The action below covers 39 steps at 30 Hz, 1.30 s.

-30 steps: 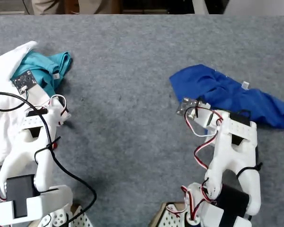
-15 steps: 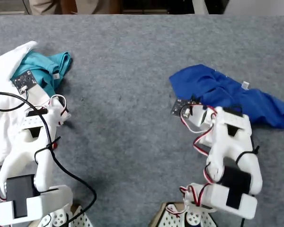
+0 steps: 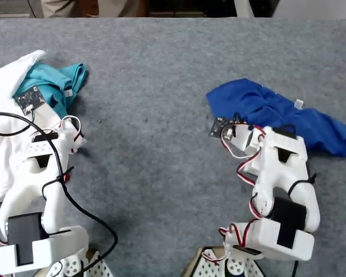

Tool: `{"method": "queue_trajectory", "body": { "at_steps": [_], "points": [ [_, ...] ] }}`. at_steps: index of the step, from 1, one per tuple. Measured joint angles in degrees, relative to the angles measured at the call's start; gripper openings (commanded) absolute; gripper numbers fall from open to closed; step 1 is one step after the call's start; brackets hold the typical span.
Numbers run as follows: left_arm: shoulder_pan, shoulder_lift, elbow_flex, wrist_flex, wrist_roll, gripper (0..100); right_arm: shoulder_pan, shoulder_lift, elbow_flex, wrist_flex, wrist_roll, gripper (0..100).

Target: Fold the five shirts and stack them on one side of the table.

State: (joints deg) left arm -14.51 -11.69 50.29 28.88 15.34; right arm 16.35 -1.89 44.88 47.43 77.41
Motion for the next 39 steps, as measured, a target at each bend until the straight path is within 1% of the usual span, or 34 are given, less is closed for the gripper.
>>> {"method": "queue_trajectory", "body": {
  "at_steps": [8, 10, 12, 17, 20, 23, 26, 30, 33, 39],
  "points": [
    [0.00, 0.00, 0.00, 0.00, 0.00, 2, 0.09, 0.00, 0.00, 0.09, 0.00, 0.5],
    [0.00, 0.00, 0.00, 0.00, 0.00, 2, 0.18, 0.26, -2.11, 2.81, -0.26, 0.5],
    [0.00, 0.00, 0.00, 0.00, 0.00, 2, 0.26, 0.26, -5.36, 7.82, -1.76, 0.5],
    [0.00, 0.00, -0.62, 0.00, 0.09, 2, 1.23, -0.97, -20.57, 22.15, -6.77, 0.5],
    [0.00, 0.00, -0.62, 0.00, 0.09, 2, 1.32, -3.78, -31.74, 29.80, -11.78, 0.5],
    [0.00, 0.00, -1.49, 0.53, 0.09, 2, 1.49, -5.89, -43.52, 35.52, -16.70, 0.5],
    [1.58, 0.00, -5.27, 4.75, 0.18, 2, 3.96, -6.51, -54.86, 38.15, -21.54, 0.5],
    [7.65, -1.93, -11.69, 11.78, 0.18, 2, 9.23, -6.51, -64.97, 38.51, -26.37, 0.5],
    [14.59, -4.66, -14.68, 14.68, 0.18, 2, 13.45, -6.51, -66.46, 38.24, -28.22, 0.5],
    [31.74, -6.42, -16.09, 14.51, 0.09, 2, 23.12, -6.51, -63.30, 32.79, -30.59, 0.5]
  ]
}}
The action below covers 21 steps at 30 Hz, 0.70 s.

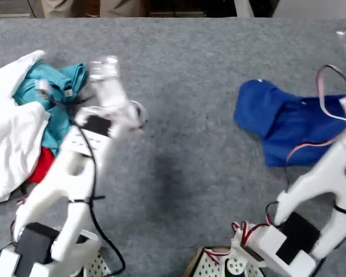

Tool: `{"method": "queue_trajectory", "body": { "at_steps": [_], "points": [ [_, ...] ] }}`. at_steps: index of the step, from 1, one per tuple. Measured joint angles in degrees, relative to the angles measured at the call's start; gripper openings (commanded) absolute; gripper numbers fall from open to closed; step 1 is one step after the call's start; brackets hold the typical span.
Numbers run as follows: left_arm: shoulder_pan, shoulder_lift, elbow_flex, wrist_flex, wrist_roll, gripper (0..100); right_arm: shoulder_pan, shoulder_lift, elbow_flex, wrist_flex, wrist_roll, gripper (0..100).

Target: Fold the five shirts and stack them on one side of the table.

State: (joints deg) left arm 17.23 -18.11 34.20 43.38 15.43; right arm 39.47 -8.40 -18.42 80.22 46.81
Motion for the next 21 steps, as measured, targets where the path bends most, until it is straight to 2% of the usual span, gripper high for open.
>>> {"method": "queue_trajectory", "body": {
  "at_steps": [5, 9, 15, 21],
  "points": [
    [8.97, 3.34, -0.09, -5.19, -0.09, 2, 5.10, 0.00, 1.85, -2.81, -0.18, 0.5],
    [8.70, 4.04, -0.70, -5.10, -0.09, 2, 1.58, 0.09, -3.34, -1.23, -0.18, 0.5],
    [-3.08, 1.49, -2.81, 2.29, -0.09, 2, -16.26, 0.00, -19.96, 5.71, -2.81, 0.5],
    [-17.58, -7.03, -2.81, 9.14, 0.00, 2, -34.20, 0.00, -31.12, 5.36, -8.88, 0.5]
  ]
}}
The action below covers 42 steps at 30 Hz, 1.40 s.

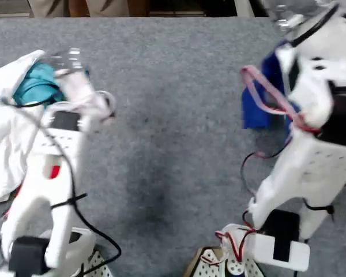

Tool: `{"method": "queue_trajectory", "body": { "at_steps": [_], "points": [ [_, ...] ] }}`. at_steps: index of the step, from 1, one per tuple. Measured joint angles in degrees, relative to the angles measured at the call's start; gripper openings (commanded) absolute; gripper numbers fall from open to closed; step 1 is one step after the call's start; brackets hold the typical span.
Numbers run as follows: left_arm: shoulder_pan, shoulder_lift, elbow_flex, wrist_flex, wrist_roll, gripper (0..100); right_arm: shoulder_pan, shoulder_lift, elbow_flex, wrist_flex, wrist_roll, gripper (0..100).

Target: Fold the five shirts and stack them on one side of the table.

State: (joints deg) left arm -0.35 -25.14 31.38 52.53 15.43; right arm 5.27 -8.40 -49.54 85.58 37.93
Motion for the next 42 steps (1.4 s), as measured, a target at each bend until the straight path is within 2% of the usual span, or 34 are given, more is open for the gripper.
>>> {"method": "queue_trajectory", "body": {
  "at_steps": [6, 11, 15, 19, 23, 31, 38, 42],
  "points": [
    [-11.78, -9.14, 0.44, 3.87, 0.00, 2, -16.18, 0.00, -6.51, -6.07, -1.14, 0.5],
    [-17.67, -18.11, 6.68, 4.13, 0.00, 2, -27.60, -0.09, -8.62, -15.12, -1.14, 0.5],
    [-20.31, -25.76, 11.60, 4.13, 0.00, 2, -32.79, -0.09, -8.62, -23.47, -1.14, 0.5],
    [-20.92, -32.70, 15.30, 4.13, 0.00, 2, -33.41, 0.53, -7.91, -30.51, -1.14, 0.5],
    [-20.92, -37.27, 17.14, 4.13, 0.00, 2, -29.10, 7.12, -4.66, -33.76, -1.14, 0.5],
    [-19.60, -38.33, 17.23, 4.13, 0.00, 2, -12.92, 21.80, -4.22, -35.69, -1.14, 0.4],
    [-8.70, -38.15, 17.58, 3.43, 0.00, 3, 1.49, 28.92, -3.25, -36.40, -1.14, 0.4],
    [-0.97, -35.43, 19.78, -0.62, 0.00, 8, 7.91, 29.98, -3.25, -31.74, -1.14, 0.4]
  ]
}}
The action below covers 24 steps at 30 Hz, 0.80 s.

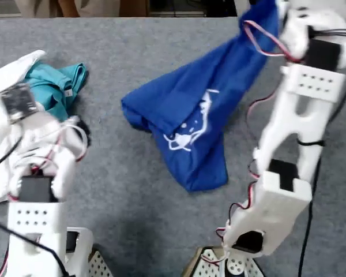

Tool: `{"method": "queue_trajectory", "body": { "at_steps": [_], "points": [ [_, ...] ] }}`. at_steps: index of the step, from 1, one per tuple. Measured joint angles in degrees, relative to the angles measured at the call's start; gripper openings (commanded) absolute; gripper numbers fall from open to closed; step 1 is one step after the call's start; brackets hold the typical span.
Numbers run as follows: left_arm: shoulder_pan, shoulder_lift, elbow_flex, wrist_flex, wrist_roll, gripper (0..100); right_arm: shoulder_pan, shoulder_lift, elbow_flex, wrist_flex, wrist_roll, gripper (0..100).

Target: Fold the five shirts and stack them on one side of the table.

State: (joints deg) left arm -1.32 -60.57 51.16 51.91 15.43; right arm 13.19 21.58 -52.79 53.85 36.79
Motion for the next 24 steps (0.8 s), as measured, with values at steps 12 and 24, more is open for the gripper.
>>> {"method": "queue_trajectory", "body": {
  "at_steps": [12, 24],
  "points": [
    [19.43, 25.41, -5.71, -12.22, 1.58, 10, 6.33, 11.34, 0.00, 21.19, 4.84, 0.4],
    [26.11, 56.88, -31.91, -6.42, 10.46, 10, 6.33, 25.58, 0.00, 22.68, -5.98, 0.4]
  ]
}}
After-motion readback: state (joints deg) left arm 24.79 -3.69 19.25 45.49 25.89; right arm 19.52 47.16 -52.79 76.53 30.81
